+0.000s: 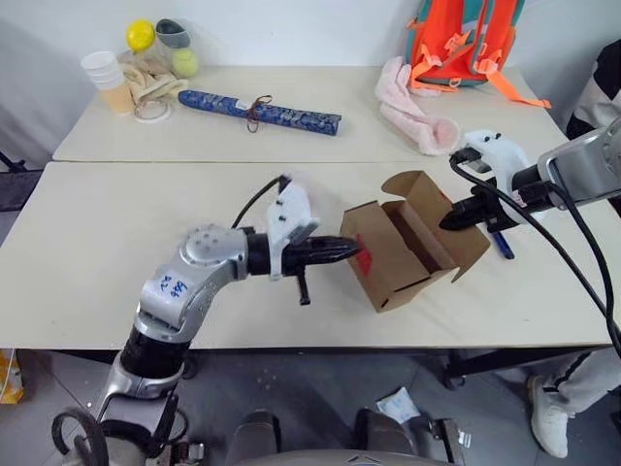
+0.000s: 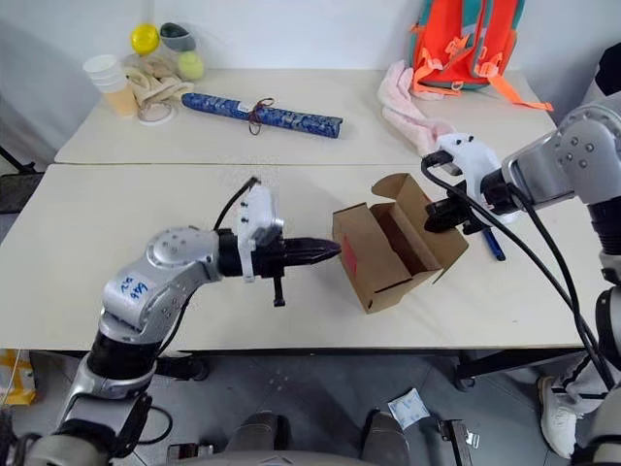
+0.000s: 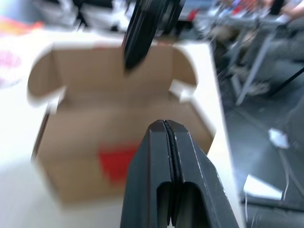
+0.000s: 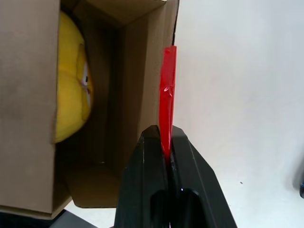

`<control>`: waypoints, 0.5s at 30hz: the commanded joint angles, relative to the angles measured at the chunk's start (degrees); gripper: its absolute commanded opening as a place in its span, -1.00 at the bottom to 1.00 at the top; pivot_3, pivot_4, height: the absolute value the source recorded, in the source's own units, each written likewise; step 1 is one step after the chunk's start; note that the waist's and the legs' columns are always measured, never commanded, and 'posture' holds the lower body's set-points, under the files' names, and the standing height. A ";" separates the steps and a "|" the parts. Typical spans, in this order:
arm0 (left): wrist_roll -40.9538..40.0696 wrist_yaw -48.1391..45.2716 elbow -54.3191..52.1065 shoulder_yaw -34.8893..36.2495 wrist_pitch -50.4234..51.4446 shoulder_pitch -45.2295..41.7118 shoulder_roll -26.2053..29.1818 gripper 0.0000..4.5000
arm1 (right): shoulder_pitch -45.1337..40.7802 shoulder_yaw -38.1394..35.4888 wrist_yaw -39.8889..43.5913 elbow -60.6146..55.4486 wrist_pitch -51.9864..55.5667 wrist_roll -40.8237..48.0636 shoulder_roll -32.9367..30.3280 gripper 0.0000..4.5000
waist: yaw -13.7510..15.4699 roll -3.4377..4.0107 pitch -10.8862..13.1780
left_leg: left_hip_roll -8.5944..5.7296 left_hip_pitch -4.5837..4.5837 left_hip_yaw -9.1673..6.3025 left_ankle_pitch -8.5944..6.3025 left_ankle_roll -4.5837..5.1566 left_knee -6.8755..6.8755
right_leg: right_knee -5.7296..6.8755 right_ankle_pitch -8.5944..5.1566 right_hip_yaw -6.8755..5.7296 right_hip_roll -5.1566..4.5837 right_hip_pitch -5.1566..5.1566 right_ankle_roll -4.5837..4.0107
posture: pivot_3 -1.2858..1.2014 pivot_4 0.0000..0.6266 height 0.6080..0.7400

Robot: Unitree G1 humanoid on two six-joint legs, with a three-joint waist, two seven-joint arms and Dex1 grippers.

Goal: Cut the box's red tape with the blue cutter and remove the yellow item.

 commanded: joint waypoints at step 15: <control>10.09 4.55 10.35 -11.21 0.27 -1.02 -3.05 -1.00 | 5.58 -8.03 -9.86 -3.27 0.22 10.15 -1.50 -0.98 | -0.22 0.01 0.00 | 0.00 0.04 0.03 0.00 0.00 0.02 | 0.02 0.00 0.00 0.00 0.00 0.00 | 0.03 -0.52 1.00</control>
